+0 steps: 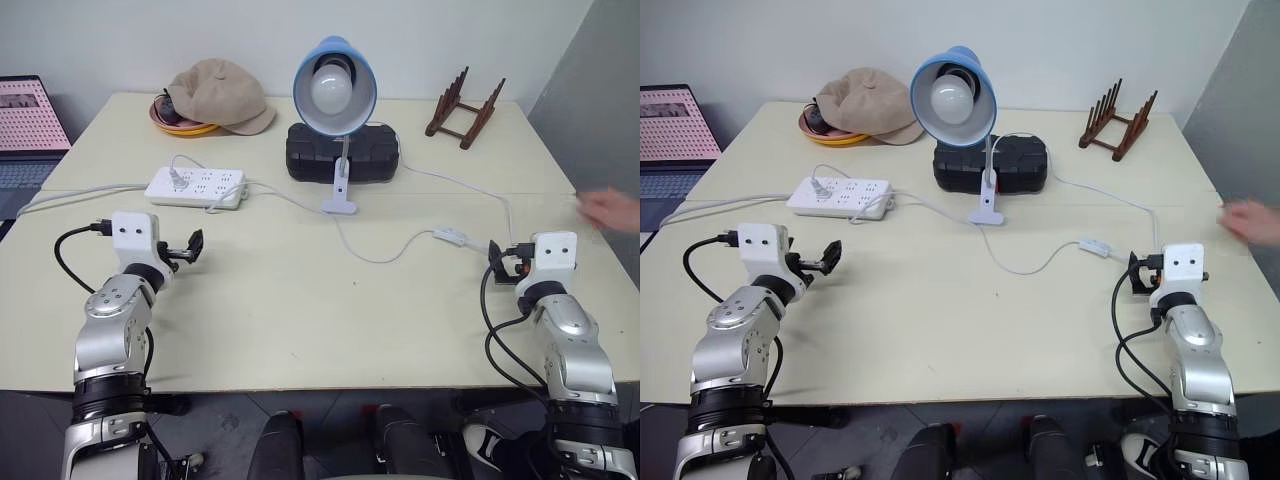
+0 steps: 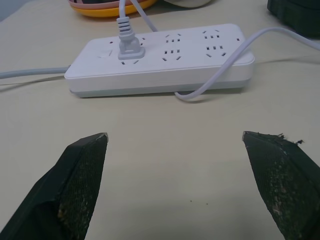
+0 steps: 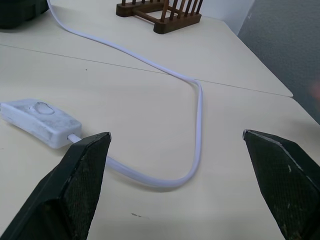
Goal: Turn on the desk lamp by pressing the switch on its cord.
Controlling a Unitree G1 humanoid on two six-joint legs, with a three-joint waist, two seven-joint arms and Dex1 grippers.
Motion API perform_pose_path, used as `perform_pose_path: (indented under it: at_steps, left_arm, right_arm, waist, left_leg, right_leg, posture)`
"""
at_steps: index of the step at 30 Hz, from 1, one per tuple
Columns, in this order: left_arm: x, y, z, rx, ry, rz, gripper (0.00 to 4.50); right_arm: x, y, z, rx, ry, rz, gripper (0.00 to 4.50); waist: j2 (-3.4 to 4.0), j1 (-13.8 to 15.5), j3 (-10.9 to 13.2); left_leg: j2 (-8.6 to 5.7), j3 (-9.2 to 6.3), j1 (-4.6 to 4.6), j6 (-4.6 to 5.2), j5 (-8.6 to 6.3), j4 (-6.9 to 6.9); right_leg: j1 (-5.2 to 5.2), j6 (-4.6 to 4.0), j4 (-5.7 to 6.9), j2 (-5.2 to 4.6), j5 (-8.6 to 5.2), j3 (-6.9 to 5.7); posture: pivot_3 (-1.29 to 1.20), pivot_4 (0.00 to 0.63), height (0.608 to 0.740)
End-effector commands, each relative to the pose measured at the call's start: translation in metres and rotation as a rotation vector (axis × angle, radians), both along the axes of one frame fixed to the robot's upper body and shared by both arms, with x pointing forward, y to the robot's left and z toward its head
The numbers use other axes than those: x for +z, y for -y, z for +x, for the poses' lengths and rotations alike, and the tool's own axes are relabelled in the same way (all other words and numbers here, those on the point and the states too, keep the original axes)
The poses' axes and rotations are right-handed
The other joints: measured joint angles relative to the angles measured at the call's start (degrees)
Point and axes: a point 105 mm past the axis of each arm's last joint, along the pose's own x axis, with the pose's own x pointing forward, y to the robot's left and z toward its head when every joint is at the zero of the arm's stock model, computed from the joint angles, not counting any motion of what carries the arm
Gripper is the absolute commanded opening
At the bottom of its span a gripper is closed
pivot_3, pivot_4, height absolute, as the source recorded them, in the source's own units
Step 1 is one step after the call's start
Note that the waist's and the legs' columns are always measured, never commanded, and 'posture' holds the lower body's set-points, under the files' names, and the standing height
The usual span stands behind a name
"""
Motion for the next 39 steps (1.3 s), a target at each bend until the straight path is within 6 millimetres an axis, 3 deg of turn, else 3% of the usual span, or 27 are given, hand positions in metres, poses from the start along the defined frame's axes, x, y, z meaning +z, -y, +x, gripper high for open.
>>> perform_pose_path:
  at_steps: [1, 4, 6, 11, 16, 19, 23, 30, 39]
  left_arm:
    - [0.013, 0.000, -0.003, -0.010, 0.040, 0.009, 4.50]
    - [0.012, 0.005, -0.005, -0.056, 0.022, 0.010, 4.50]
    - [0.018, 0.019, -0.006, -0.166, 0.020, 0.048, 4.50]
    - [0.039, 0.087, -0.020, -0.614, -0.037, 0.158, 4.50]
    - [0.061, 0.139, -0.037, -0.953, -0.073, 0.200, 4.50]
    - [0.072, 0.165, -0.046, -1.135, -0.096, 0.209, 4.50]
    - [0.093, 0.188, -0.039, -1.208, -0.030, 0.185, 4.50]
    - [0.093, 0.201, -0.048, -1.286, -0.027, 0.187, 4.50]
    - [0.093, 0.203, -0.056, -1.317, -0.046, 0.148, 4.50]
  right_arm:
    - [0.020, -0.003, 0.001, 0.019, 0.065, -0.015, 4.44]
    - [0.023, -0.004, 0.003, 0.048, 0.064, -0.029, 4.44]
    - [0.027, -0.015, 0.006, 0.146, 0.051, -0.025, 4.44]
    - [0.037, -0.036, 0.014, 0.459, -0.017, -0.027, 4.44]
    - [0.036, -0.042, 0.024, 0.695, -0.159, -0.015, 4.44]
    - [0.030, -0.041, 0.037, 0.773, -0.261, 0.001, 4.44]
    - [0.022, -0.035, 0.056, 0.754, -0.330, 0.039, 4.44]
    - [0.011, -0.030, 0.068, 0.703, -0.399, 0.219, 4.44]
    - [0.004, -0.034, 0.061, 0.774, -0.461, 0.289, 4.44]
  waist:
    - [0.00, 0.00, 0.00]
    - [0.00, -0.02, 0.00]
    - [0.00, -0.05, 0.00]
    - [0.01, -0.22, 0.01]
    - [0.01, -0.12, 0.01]
    - [0.03, -0.36, 0.05]
    - [0.04, -0.94, 0.06]
    - [0.05, -1.49, 0.07]
    - [0.06, -1.50, 0.07]
  left_leg:
    - [0.00, 0.00, 0.00, 0.00, 0.00, 0.00]
    - [0.00, 0.00, 0.00, 0.00, 0.00, 0.00]
    - [0.00, 0.00, 0.00, 0.00, 0.00, 0.00]
    - [0.00, 0.00, 0.00, 0.00, 0.00, 0.01]
    - [-0.01, 0.00, 0.02, 0.01, 0.00, 0.02]
    - [-0.01, 0.00, -0.01, 0.01, 0.00, 0.03]
    - [-0.01, -0.02, -0.01, 0.01, 0.00, 0.01]
    - [-0.01, -0.03, -0.02, 0.02, 0.00, -0.05]
    - [-0.02, -0.06, 0.00, 0.02, 0.00, -0.06]
  right_leg:
    - [0.00, 0.00, 0.00, 0.00, 0.00, 0.00]
    - [0.00, 0.00, 0.00, 0.00, 0.00, 0.01]
    - [0.00, 0.00, 0.00, 0.00, 0.00, 0.00]
    - [0.01, -0.01, 0.00, 0.01, -0.01, 0.00]
    - [0.11, -0.03, -0.11, 0.00, -0.02, -0.01]
    - [0.08, -0.01, -0.13, 0.02, -0.02, -0.02]
    - [0.07, 0.00, -0.11, 0.03, -0.01, -0.03]
    - [0.08, 0.00, -0.11, 0.03, -0.02, -0.02]
    - [0.07, 0.05, -0.06, 0.03, -0.05, -0.04]
  posture:
    - [0.00, 0.150, 0.740]
    - [0.00, 0.150, 0.740]
    - [0.00, 0.150, 0.740]
    - [0.00, 0.150, 0.740]
    - [0.00, 0.150, 0.740]
    - [0.00, 0.150, 0.740]
    - [0.00, 0.150, 0.740]
    - [0.00, 0.150, 0.740]
    - [0.00, 0.150, 0.740]
